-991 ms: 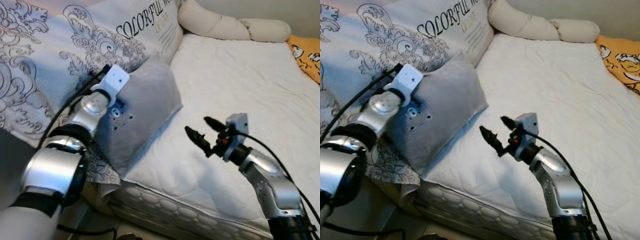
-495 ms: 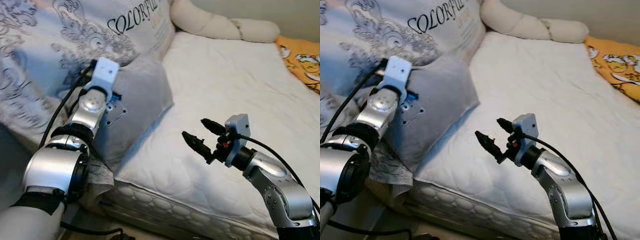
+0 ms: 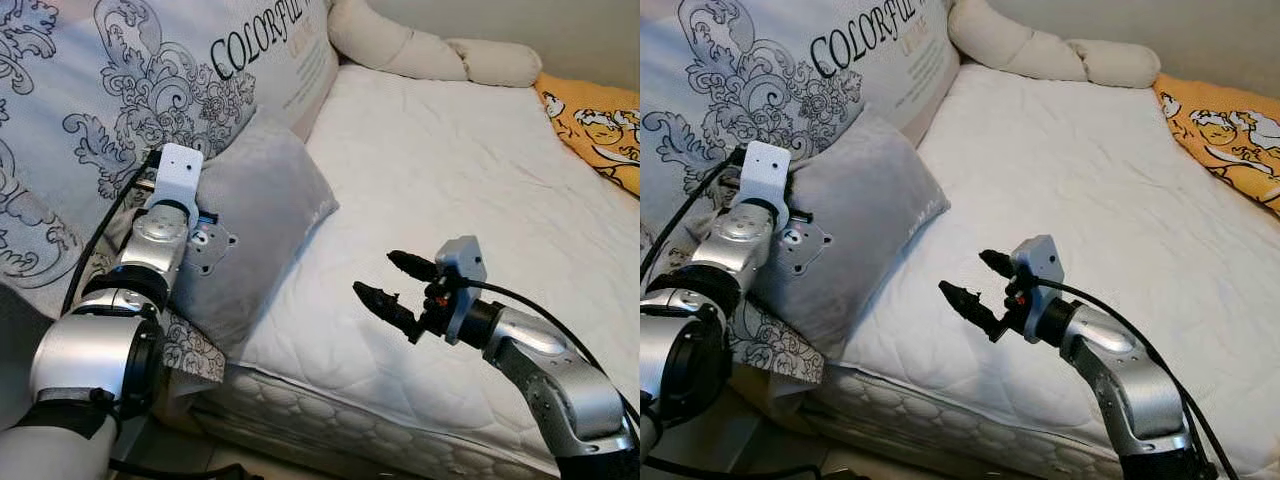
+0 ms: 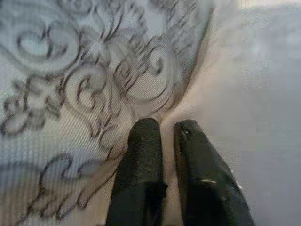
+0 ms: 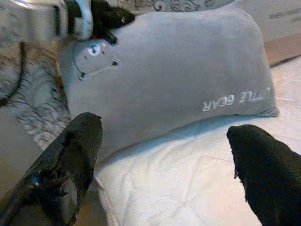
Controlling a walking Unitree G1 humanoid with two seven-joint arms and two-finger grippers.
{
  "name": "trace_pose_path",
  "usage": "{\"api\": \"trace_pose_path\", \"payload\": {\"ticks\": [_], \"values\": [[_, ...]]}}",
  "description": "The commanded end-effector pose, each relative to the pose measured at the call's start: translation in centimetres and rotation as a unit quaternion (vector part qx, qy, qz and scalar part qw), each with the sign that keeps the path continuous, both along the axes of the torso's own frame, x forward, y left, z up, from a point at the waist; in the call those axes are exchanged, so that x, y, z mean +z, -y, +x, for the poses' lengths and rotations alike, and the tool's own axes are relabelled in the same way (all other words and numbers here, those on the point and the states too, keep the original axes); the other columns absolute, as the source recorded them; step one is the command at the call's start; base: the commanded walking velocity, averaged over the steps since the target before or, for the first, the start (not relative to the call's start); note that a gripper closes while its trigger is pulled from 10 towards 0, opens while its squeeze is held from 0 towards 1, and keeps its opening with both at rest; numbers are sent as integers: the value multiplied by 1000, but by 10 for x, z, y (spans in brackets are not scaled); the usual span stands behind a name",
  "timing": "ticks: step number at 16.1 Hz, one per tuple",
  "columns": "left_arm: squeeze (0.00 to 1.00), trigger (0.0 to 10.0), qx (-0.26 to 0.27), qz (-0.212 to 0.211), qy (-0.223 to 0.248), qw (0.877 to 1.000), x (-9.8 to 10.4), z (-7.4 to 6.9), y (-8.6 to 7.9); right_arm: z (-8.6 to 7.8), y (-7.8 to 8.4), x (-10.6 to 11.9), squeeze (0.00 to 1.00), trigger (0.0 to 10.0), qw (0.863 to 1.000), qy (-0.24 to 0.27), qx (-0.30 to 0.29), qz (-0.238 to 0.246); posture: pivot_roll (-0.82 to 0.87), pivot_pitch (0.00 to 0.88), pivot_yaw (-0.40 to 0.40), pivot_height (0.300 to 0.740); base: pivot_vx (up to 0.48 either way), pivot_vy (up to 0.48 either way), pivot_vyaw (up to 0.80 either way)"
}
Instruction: Clean up the room
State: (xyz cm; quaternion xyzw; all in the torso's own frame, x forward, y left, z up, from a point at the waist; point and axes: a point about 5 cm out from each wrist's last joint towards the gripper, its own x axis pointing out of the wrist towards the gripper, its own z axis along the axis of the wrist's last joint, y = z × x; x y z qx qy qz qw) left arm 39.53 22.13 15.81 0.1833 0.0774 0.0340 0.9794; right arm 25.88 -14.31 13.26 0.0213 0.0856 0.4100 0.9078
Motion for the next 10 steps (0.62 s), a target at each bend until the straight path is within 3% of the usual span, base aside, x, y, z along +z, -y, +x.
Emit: {"api": "trace_pose_path", "payload": {"ticks": [1,3,6,7,8,10], "values": [[1000,10000,-24,3,13,1000,5,-1,-3,4,0,1,1000,10000,1000,6,-1,-2,-152,0,-31,740,0,0,0],[1000,10000,-64,4,40,997,13,0,0,4,-2,-3,1000,10000,1000,8,-2,-1,-118,0,-18,740,0,0,0],[1000,10000,-118,-23,69,990,25,1,6,8,-1,-5,1000,10000,1000,20,-18,6,-82,0,-5,740,0,0,0],[1000,10000,-126,-52,89,987,32,2,9,10,0,-6,1000,10000,999,23,-30,11,-74,0,2,740,0,0,0],[1000,10000,-152,-91,118,977,32,-3,23,19,9,-10,1000,10000,991,37,-127,16,-70,0,12,740,0,0,0],[1000,10000,-181,-118,133,967,30,-13,40,27,18,-15,1000,10000,977,36,-211,8,-53,0,5,740,0,0,0]]}}
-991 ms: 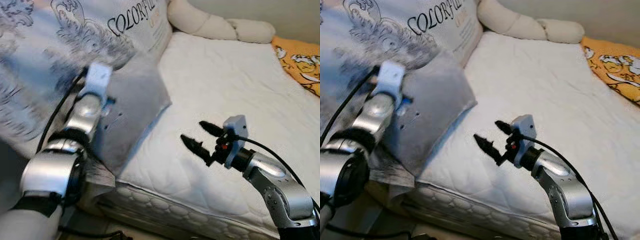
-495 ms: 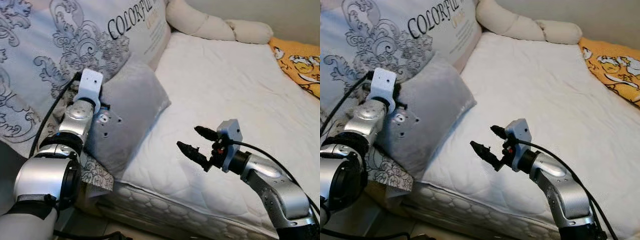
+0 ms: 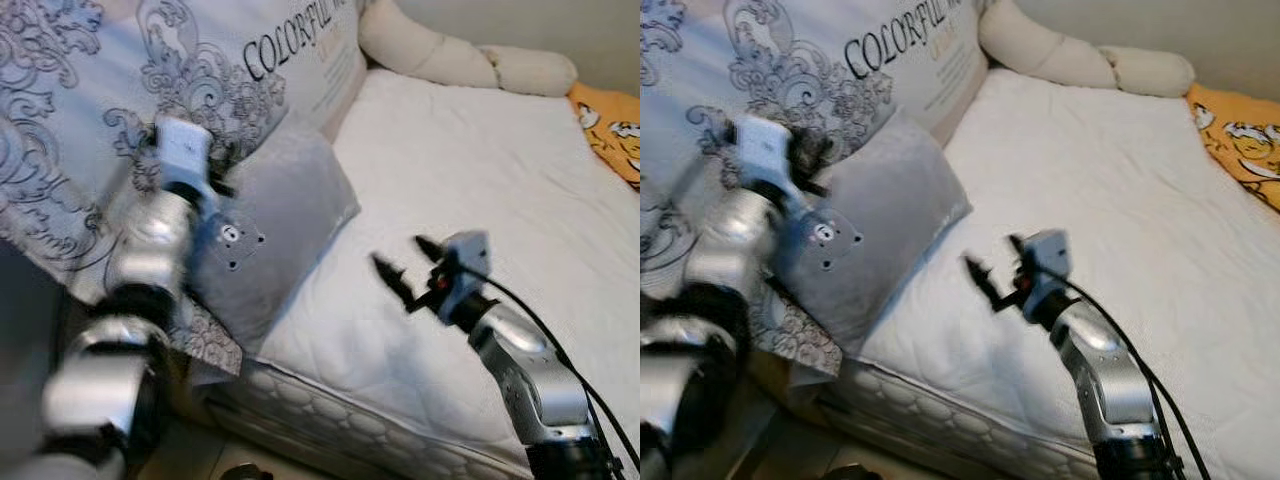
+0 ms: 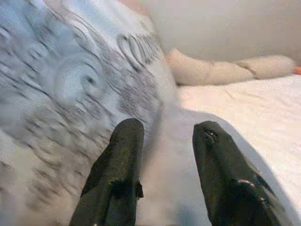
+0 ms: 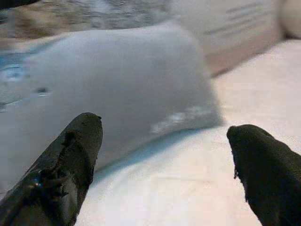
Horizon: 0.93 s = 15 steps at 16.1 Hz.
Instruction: Clean up the room
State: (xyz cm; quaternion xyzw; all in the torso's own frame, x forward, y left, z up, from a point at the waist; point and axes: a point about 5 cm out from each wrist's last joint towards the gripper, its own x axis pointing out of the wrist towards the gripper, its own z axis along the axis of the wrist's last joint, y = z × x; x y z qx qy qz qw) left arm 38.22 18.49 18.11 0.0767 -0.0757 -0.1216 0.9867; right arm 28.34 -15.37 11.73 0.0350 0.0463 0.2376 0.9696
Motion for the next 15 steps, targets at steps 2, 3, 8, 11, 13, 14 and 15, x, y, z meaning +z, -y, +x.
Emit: {"api": "trace_pose_path", "payload": {"ticks": [2,3,8,11,13,14,15], "values": [[1000,10000,-39,-33,18,999,7,-11,21,7,14,-3,1000,10000,995,-10,-98,20,-34,0,-16,740,0,-354,0],[1000,10000,-56,-39,21,997,5,-21,33,6,14,-4,1000,10000,991,-7,-131,42,-36,0,-15,740,0,-465,0],[1000,10000,-57,-17,-57,997,-40,-54,45,2,1,-11,1000,10000,990,11,-131,53,-21,0,-17,740,0,-480,0],[1000,10000,-1,12,-92,996,-60,-66,20,1,7,-19,1000,10000,986,6,-162,37,-25,0,-26,740,0,-480,0],[1000,10000,30,38,-114,992,-73,-74,2,3,9,-21,1000,10000,983,5,-182,25,-40,0,-18,740,0,-480,0],[1000,10000,47,27,-126,991,-77,-76,-2,4,9,-24,1000,10000,983,4,-184,6,-37,0,-16,740,0,-480,0],[1000,10000,51,24,-131,990,-78,-77,0,6,11,-21,1000,10000,980,29,-198,-9,-13,0,-31,740,0,-480,0]]}}
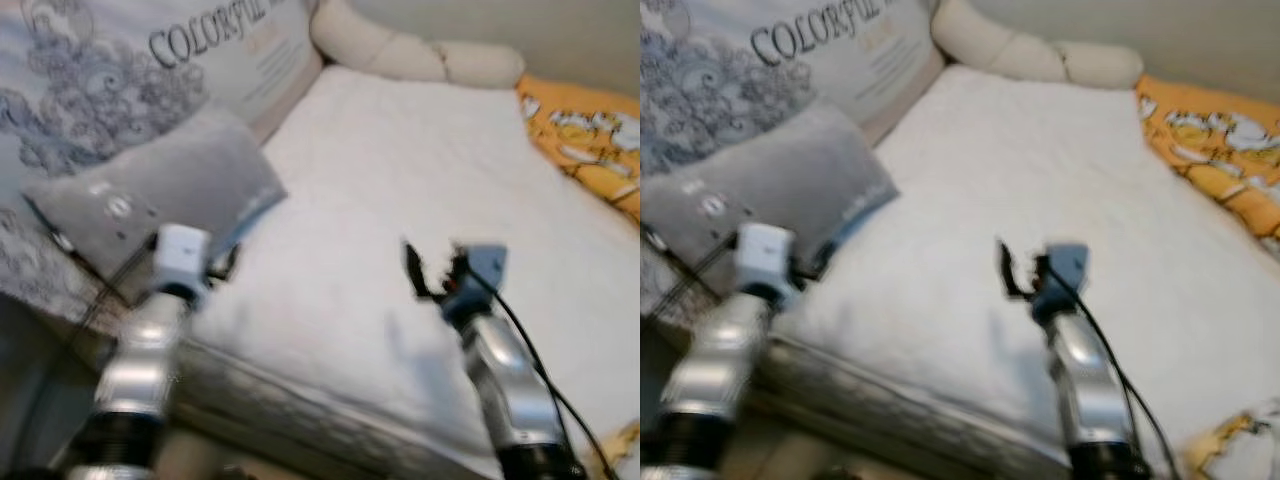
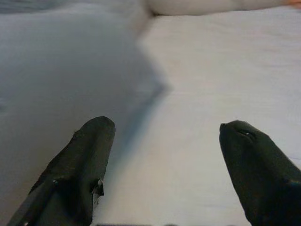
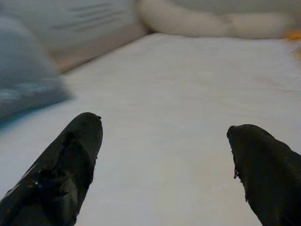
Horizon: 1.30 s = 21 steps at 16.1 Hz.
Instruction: Clean up the room
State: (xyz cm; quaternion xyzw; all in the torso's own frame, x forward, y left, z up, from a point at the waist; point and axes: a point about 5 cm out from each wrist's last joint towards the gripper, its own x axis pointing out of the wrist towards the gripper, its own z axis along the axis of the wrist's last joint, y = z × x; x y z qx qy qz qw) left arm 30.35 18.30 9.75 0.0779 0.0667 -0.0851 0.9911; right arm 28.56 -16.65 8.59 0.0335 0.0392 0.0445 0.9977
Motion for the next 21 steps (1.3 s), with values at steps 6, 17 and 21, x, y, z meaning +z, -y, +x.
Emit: {"api": "trace_pose_path", "payload": {"ticks": [6,17,21], "values": [[1000,10000,21,12,1,1000,5,1,-7,14,-11,5,1000,10000,998,7,-50,29,-3,0,-39,740,0,-462,0],[1000,10000,14,22,9,1000,13,6,-7,20,-21,-1,1000,10000,997,-26,-47,49,-13,0,-31,740,0,-438,0],[1000,10000,18,21,7,1000,13,6,-8,23,-15,3,1000,10000,998,-21,-49,43,-19,0,-29,740,0,-413,0]]}}
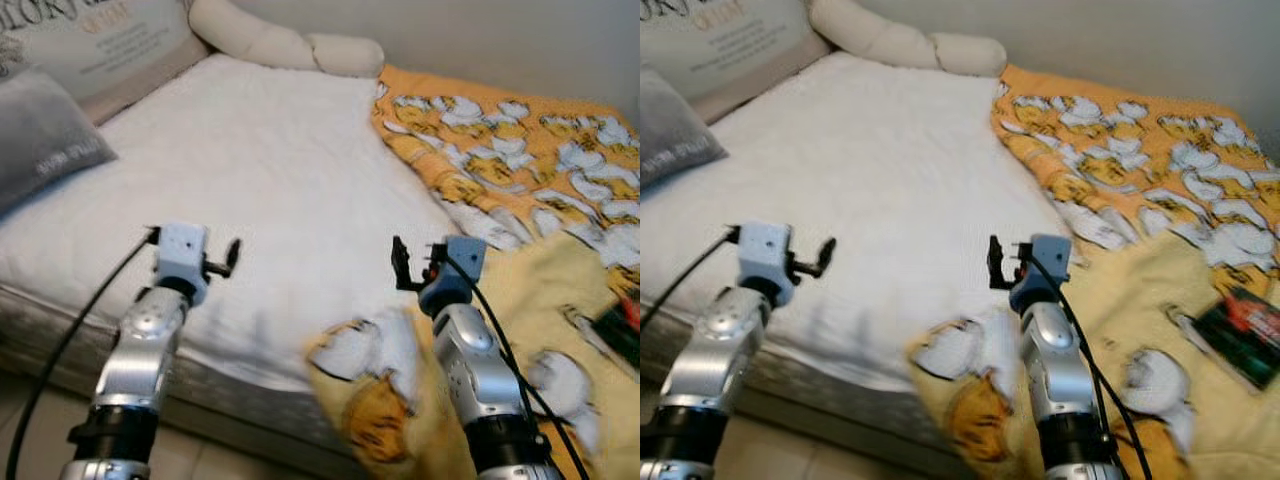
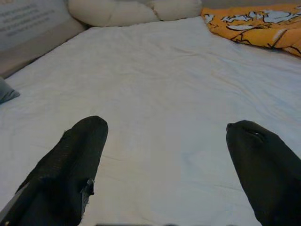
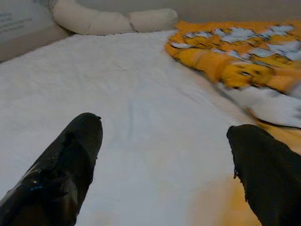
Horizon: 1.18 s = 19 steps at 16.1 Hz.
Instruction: Clean up the room
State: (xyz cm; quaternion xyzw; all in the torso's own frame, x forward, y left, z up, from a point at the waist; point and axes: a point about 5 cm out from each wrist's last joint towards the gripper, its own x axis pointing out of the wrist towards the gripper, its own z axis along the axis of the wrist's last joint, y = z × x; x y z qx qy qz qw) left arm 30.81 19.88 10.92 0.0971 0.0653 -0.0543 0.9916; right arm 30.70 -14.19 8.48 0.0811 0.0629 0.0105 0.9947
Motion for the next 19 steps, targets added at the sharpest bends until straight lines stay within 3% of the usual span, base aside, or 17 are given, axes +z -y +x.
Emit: {"api": "trace_pose_path", "payload": {"ticks": [1,14,19], "values": [[1000,10000,-10,2,0,1000,0,1,8,3,10,5,1000,10000,1000,0,-12,-6,-19,0,-29,740,0,-412,0],[1000,10000,-9,3,2,1000,1,2,9,2,10,2,1000,10000,1000,-12,3,16,-18,0,-29,740,0,-410,0],[1000,10000,-12,5,1,1000,0,1,10,1,11,1,1000,10000,1000,-15,3,16,-19,0,-29,740,0,-409,799]]}}
